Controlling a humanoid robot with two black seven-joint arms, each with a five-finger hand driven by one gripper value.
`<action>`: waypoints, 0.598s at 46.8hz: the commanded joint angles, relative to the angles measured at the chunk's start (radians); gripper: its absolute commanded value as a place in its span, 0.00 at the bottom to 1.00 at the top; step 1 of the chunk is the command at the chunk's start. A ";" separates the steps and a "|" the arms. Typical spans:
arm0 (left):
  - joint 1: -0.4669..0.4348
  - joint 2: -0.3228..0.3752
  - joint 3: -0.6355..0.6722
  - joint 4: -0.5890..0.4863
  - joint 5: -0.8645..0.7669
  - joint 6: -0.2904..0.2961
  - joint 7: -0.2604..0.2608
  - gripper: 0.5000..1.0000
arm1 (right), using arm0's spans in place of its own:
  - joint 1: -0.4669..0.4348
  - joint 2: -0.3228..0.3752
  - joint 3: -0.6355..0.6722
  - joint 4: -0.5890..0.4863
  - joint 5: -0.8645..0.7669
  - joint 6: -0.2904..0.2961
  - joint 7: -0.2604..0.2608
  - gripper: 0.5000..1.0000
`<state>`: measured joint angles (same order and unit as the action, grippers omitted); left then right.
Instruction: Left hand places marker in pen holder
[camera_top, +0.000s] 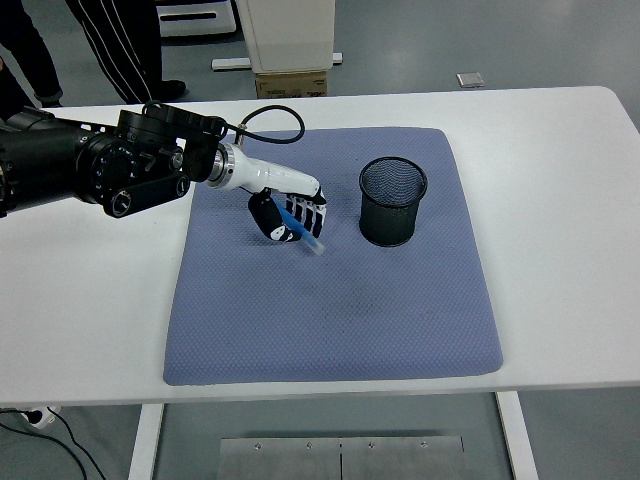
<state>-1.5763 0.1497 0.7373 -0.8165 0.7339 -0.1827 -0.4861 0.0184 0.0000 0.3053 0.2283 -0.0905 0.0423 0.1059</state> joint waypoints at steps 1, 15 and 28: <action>-0.007 -0.004 -0.001 -0.001 -0.010 -0.001 -0.008 0.00 | 0.000 0.000 0.000 0.000 0.000 0.001 0.000 1.00; -0.071 -0.007 -0.039 -0.003 -0.048 -0.038 -0.012 0.00 | 0.000 0.000 0.000 0.000 0.000 -0.001 0.000 1.00; -0.116 -0.019 -0.088 -0.004 -0.116 -0.061 -0.012 0.00 | 0.000 0.000 0.000 0.000 0.000 -0.001 0.000 1.00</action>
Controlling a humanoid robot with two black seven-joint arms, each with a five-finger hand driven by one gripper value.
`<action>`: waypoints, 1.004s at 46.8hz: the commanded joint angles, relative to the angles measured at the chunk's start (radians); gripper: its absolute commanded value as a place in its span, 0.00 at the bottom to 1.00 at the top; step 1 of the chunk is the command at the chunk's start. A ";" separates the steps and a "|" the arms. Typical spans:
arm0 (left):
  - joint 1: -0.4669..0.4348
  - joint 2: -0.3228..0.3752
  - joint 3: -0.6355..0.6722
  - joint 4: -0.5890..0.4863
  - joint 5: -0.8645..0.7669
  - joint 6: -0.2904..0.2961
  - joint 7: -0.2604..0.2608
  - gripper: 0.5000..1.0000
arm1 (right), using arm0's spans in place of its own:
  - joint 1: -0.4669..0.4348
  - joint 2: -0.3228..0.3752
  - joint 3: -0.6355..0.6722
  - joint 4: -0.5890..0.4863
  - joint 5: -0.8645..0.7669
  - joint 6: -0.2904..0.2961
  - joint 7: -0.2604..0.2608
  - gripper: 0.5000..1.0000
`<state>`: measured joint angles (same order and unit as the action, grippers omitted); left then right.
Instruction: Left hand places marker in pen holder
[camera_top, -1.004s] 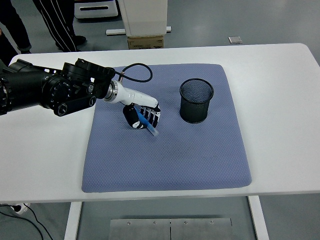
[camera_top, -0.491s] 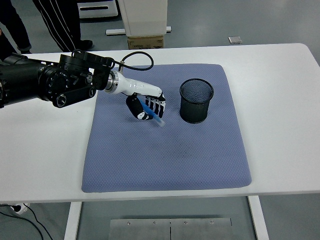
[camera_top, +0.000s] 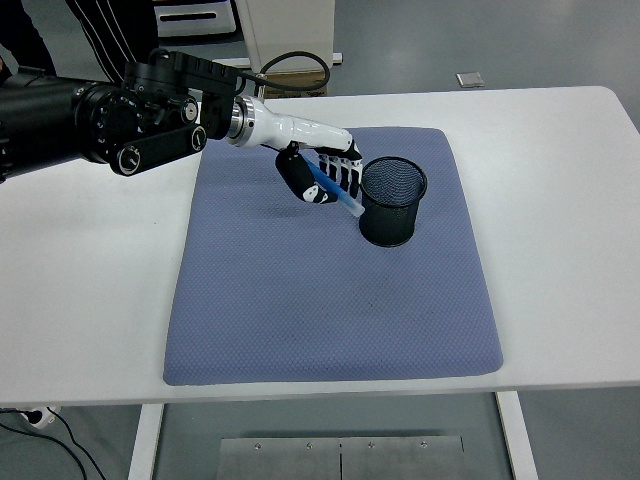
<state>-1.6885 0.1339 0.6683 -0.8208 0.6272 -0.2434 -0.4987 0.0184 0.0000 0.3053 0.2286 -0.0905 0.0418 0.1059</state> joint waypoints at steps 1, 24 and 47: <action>-0.005 -0.005 -0.025 0.000 -0.010 -0.002 0.000 0.00 | 0.000 0.000 0.000 0.000 0.000 0.000 0.000 1.00; 0.030 -0.074 -0.174 0.000 -0.145 -0.010 0.000 0.00 | 0.000 0.000 0.000 0.000 0.000 0.000 0.000 1.00; 0.105 -0.097 -0.223 0.002 -0.268 -0.005 0.000 0.00 | 0.000 0.000 0.000 0.000 0.000 0.000 0.000 1.00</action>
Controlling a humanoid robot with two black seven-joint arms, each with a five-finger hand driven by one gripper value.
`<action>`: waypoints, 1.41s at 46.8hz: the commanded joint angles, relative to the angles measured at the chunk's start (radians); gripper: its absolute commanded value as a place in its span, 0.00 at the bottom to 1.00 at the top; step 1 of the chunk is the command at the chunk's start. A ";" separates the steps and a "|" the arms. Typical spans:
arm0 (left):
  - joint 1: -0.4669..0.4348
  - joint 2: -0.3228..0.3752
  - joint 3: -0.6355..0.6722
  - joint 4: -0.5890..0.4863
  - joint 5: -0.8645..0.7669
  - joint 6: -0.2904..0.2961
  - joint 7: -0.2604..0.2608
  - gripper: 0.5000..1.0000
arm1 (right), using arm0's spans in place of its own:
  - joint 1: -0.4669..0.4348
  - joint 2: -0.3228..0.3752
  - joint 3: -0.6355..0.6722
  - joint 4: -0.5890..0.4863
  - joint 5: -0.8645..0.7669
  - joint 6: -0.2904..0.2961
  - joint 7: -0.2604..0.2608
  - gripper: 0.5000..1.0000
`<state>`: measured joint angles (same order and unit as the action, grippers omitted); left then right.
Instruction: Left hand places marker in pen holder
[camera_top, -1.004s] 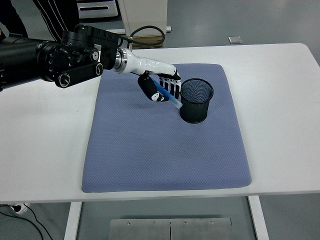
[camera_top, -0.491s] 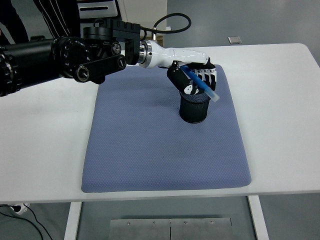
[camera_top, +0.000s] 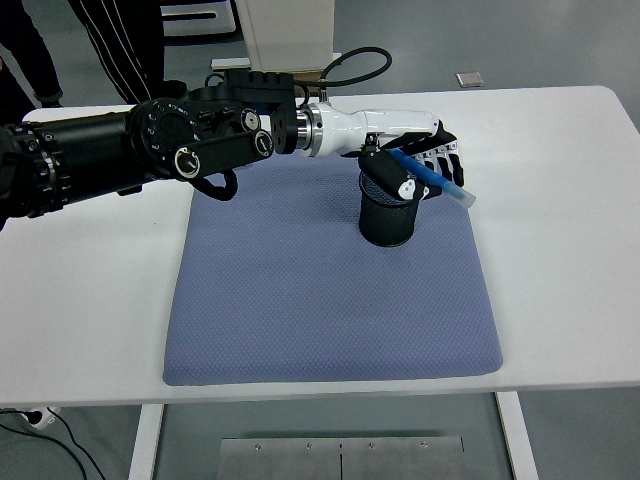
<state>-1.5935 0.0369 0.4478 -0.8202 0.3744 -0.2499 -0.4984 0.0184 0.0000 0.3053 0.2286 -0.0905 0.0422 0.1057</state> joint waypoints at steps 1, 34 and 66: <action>0.015 0.000 -0.006 0.001 -0.020 0.003 -0.002 0.00 | 0.000 0.000 0.000 0.000 0.000 -0.001 0.000 1.00; 0.153 -0.003 -0.067 0.038 -0.310 0.014 -0.045 0.00 | 0.000 0.000 0.000 0.000 0.000 -0.001 0.000 1.00; 0.247 -0.037 -0.086 0.053 -0.531 0.015 -0.081 0.07 | 0.000 0.000 0.000 0.000 0.000 -0.001 0.000 1.00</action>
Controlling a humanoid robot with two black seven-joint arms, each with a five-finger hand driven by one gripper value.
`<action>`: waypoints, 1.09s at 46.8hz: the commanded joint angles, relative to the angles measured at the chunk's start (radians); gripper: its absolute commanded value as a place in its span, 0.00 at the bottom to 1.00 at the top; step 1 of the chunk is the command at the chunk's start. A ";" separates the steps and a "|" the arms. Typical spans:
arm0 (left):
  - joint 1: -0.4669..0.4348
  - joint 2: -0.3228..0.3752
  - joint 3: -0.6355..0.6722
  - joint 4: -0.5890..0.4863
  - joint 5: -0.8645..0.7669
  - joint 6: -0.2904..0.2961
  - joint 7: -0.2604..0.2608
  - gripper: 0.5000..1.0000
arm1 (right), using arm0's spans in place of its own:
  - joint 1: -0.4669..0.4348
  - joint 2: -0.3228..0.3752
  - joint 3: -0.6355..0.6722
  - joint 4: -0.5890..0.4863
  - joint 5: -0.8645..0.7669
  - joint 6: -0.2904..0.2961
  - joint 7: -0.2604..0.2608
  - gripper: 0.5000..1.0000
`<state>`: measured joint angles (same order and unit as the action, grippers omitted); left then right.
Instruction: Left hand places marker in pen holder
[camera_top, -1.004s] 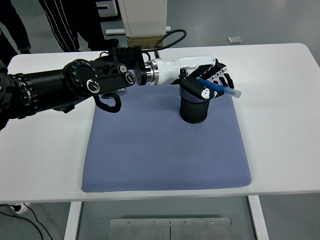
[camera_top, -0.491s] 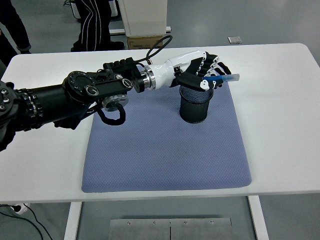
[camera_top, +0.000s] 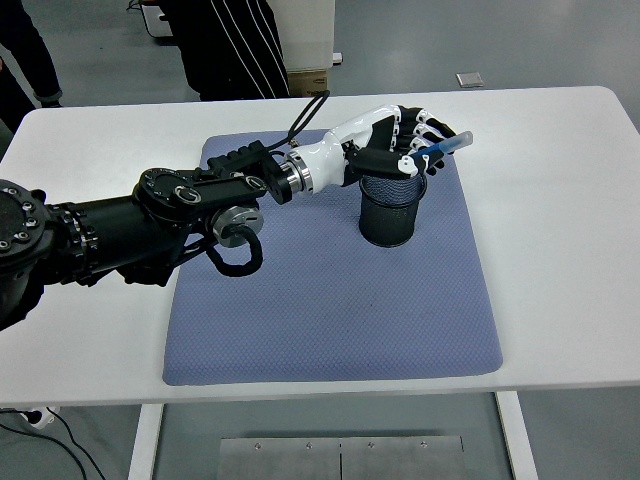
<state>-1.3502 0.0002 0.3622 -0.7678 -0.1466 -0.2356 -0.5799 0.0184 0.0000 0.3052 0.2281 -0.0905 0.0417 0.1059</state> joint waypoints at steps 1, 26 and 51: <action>0.003 0.000 0.000 0.001 -0.011 0.001 0.000 0.09 | 0.000 0.000 0.000 0.000 0.000 0.001 0.000 1.00; 0.006 0.001 -0.019 0.001 -0.036 -0.001 0.000 0.61 | 0.000 0.000 0.000 0.000 0.000 0.000 0.000 1.00; -0.078 0.227 -0.105 0.015 -0.025 -0.002 0.000 1.00 | 0.000 0.000 0.000 0.000 0.000 0.000 0.000 1.00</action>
<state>-1.4332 0.1899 0.2596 -0.7550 -0.1705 -0.2391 -0.5799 0.0184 0.0000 0.3053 0.2287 -0.0905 0.0424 0.1061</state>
